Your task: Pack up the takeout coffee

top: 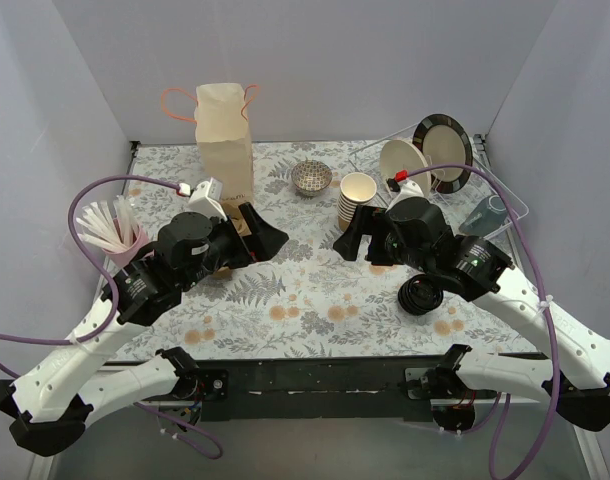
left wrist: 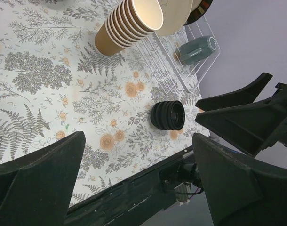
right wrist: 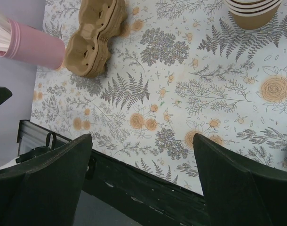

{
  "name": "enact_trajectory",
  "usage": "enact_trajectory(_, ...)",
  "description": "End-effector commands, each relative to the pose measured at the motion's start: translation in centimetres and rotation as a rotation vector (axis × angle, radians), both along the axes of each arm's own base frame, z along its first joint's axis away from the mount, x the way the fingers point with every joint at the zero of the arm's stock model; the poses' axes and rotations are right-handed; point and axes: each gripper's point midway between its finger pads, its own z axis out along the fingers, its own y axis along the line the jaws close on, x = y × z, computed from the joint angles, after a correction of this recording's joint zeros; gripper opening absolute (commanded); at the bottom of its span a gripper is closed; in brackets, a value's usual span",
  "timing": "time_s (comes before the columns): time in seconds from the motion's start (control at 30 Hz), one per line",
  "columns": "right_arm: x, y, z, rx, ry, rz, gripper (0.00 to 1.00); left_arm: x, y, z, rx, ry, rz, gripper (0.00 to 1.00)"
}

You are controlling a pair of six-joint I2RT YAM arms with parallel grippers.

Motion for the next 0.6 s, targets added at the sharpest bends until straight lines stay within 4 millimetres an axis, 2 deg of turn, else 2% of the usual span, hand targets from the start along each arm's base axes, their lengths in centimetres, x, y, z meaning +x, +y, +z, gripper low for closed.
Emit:
enact_trajectory(0.0,0.8,0.0,1.7,0.052,-0.048,-0.041,0.96,-0.1,0.7,1.0,-0.008,-0.024,0.02,0.98)
enact_trajectory(0.17,1.7,-0.1,2.2,0.03,-0.094,-0.058,0.96,-0.1,0.7,0.9,-0.004,-0.029,0.019,0.98)
enact_trajectory(0.23,2.7,-0.5,3.1,-0.035,-0.162,-0.049,0.92,-0.1,0.8,0.9,0.0,-0.031,0.021,0.98)
enact_trajectory(0.27,3.2,-0.8,2.5,-0.091,-0.158,-0.058,0.91,0.0,0.8,1.0,0.0,-0.031,0.021,0.98)
enact_trajectory(0.3,4.4,-2.0,2.6,-0.161,-0.19,-0.115,0.9,0.0,0.7,0.9,0.002,-0.027,0.021,0.98)
enact_trajectory(0.33,5.2,-2.6,4.1,-0.176,-0.214,-0.157,0.89,-0.2,0.7,1.1,-0.002,-0.025,0.015,0.98)
enact_trajectory(0.37,6.8,-3.6,3.0,-0.256,-0.187,-0.205,0.89,-0.2,0.7,1.1,0.0,-0.021,0.01,0.98)
enact_trajectory(0.43,9.0,-5.1,3.4,-0.325,-0.191,-0.248,0.86,-0.5,0.7,0.8,0.008,-0.013,0.0,0.98)
enact_trajectory(0.47,11.1,-6.2,3.2,-0.346,-0.166,-0.298,0.84,-0.5,0.7,0.6,0.013,-0.01,0.0,0.98)
enact_trajectory(0.53,13.4,-7.1,2.7,-0.365,-0.147,-0.315,0.79,-0.7,0.9,0.3,0.023,-0.003,-0.001,0.98)
enact_trajectory(0.57,14.9,-8.4,2.9,-0.353,-0.148,-0.344,0.75,-0.7,1.1,0.2,0.025,-0.005,0.003,0.98)
